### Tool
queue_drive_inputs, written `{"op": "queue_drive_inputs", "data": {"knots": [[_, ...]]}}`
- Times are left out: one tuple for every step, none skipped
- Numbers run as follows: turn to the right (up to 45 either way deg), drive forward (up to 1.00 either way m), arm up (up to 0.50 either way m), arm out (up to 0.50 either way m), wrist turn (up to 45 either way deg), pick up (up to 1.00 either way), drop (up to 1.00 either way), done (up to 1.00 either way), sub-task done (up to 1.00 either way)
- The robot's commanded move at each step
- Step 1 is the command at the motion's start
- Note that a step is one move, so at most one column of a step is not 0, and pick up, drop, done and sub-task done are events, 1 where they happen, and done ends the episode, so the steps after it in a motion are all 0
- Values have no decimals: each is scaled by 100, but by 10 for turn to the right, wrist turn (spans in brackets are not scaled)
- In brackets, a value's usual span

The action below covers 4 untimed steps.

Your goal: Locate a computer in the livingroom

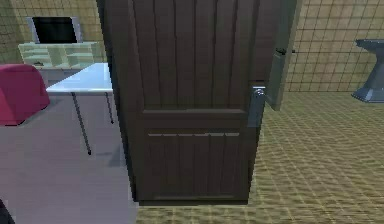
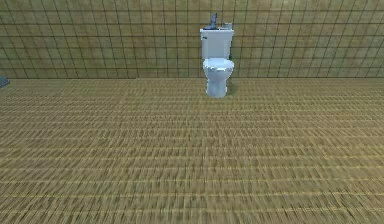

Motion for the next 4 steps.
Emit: {"op": "queue_drive_inputs", "data": {"knots": [[0, 45, 0, 0, 0, 0, 0, 0, 0], [-450, 0, 0, 0, 0, 0, 0, 0, 0], [-180, 0, 0, 0, 0, 0, 0, 0, 0], [0, 30, 0, 0, 0, 0, 0, 0, 0]]}}
